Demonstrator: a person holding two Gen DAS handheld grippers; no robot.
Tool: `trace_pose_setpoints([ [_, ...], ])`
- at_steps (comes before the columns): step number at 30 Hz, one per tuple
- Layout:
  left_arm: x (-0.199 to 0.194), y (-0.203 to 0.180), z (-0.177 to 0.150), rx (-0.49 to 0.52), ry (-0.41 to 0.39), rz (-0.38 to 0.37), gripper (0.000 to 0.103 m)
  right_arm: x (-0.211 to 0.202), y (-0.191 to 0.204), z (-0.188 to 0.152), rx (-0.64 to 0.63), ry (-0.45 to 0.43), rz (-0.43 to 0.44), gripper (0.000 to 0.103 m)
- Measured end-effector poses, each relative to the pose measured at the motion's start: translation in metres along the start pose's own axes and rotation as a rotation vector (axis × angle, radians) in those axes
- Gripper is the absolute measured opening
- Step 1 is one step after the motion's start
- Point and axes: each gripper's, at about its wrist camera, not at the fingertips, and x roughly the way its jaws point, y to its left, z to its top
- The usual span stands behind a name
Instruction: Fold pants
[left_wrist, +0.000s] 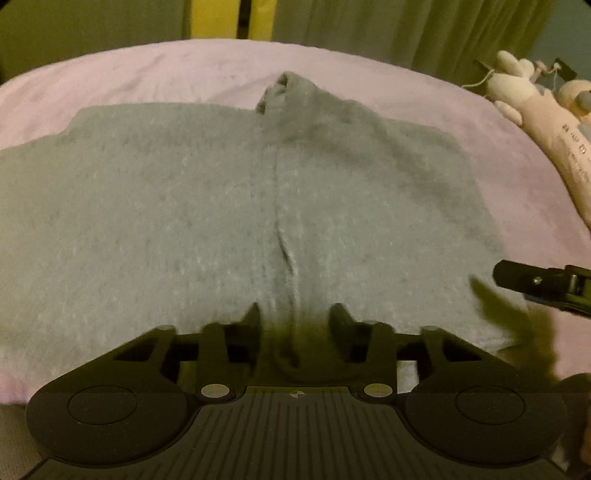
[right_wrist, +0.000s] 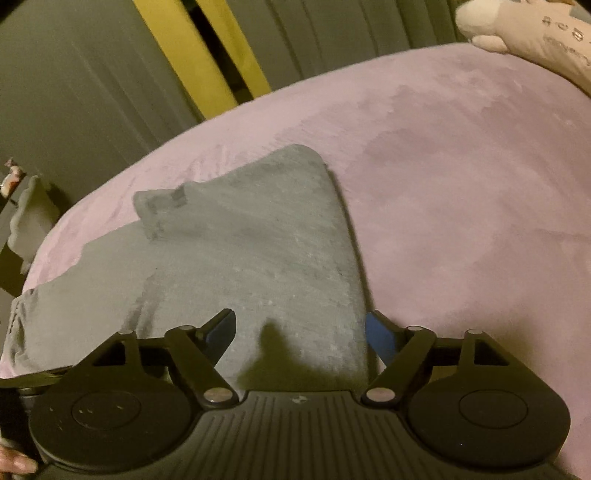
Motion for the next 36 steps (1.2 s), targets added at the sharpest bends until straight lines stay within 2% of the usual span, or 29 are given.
trace_pose_setpoints([
  [5, -0.013, 0.016, -0.003, -0.06, -0.037, -0.066, 0.017, 0.0, 0.008, -0.002, -0.026, -0.011, -0.011, 0.079],
  [11, -0.037, 0.015, 0.0, -0.04, -0.107, -0.058, 0.017, -0.004, 0.017, -0.006, -0.04, 0.028, -0.023, 0.08],
  [19, -0.036, 0.021, -0.001, -0.078, -0.096, -0.066, 0.017, -0.02, -0.001, -0.01, 0.212, 0.147, 0.132, 0.083],
  [22, -0.039, 0.022, 0.0, -0.096, -0.094, -0.08, 0.017, -0.013, -0.009, -0.016, 0.327, 0.202, 0.218, 0.083],
  [25, -0.042, 0.023, 0.002, -0.114, -0.1, -0.094, 0.017, 0.001, -0.011, -0.025, 0.41, 0.259, 0.261, 0.083],
  [28, -0.044, 0.024, 0.003, -0.121, -0.103, -0.101, 0.017, 0.002, -0.015, -0.028, 0.466, 0.189, 0.321, 0.083],
  [30, -0.044, 0.023, 0.003, -0.122, -0.106, -0.099, 0.017, 0.003, -0.019, -0.026, 0.498, 0.137, 0.33, 0.083],
  [34, -0.044, 0.023, 0.003, -0.125, -0.103, -0.1, 0.017, 0.011, -0.029, -0.033, 0.591, 0.094, 0.356, 0.083],
  [36, -0.045, 0.024, 0.003, -0.131, -0.104, -0.099, 0.017, 0.013, -0.031, -0.038, 0.613, 0.079, 0.339, 0.083],
])
